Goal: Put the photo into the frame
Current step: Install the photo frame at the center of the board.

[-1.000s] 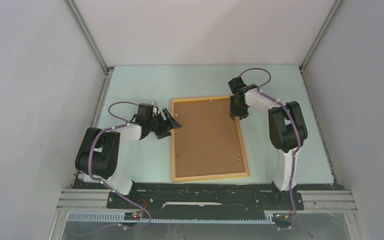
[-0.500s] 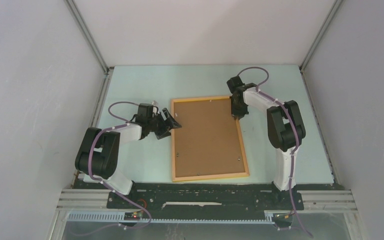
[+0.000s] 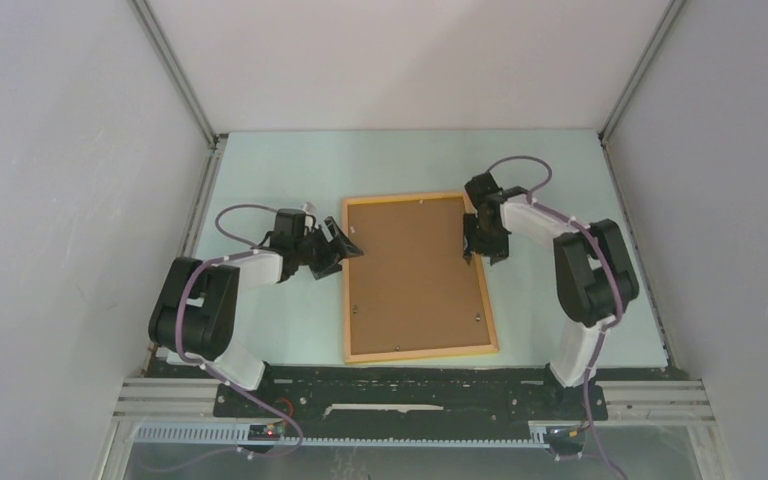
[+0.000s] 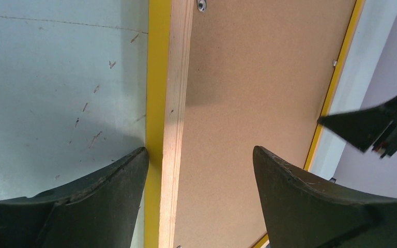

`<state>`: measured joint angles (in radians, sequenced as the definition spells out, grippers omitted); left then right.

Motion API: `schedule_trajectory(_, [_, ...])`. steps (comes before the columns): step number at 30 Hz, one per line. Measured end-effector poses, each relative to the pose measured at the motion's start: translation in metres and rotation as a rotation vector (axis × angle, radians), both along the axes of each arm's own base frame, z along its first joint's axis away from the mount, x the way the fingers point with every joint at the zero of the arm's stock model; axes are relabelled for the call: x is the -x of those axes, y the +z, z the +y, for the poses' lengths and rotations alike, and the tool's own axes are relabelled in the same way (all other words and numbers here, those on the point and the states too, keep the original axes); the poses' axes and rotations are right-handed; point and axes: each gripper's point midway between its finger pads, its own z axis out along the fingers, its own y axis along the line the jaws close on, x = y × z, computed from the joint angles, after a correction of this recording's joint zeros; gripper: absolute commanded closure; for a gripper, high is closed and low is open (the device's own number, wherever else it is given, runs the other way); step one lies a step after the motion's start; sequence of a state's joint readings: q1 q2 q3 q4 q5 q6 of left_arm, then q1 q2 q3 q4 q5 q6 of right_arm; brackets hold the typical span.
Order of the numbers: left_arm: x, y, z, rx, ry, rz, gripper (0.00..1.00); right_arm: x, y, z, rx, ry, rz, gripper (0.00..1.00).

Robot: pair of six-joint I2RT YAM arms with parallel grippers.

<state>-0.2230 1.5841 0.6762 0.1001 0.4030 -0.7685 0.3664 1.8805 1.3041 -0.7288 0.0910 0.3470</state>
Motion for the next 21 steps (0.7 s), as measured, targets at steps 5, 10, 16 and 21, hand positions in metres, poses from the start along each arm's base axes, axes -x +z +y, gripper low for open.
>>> schedule_trajectory(5, [0.002,0.000,0.000,0.000,-0.001,-0.008,0.16,0.055,-0.008,-0.004,-0.019,0.006,0.048,0.62])
schedule_trajectory(10, [0.002,0.000,0.000,-0.003,0.000,-0.012,0.17,0.065,-0.007,-0.003,-0.018,-0.012,0.015,0.84])
schedule_trajectory(16, [0.003,0.001,0.001,-0.007,0.004,-0.017,0.17,0.060,-0.007,-0.007,-0.021,-0.051,0.026,0.98])
schedule_trajectory(21, [0.004,0.002,0.004,-0.019,0.018,-0.030,0.17,0.030,-0.005,0.004,-0.055,-0.082,0.000,0.78])
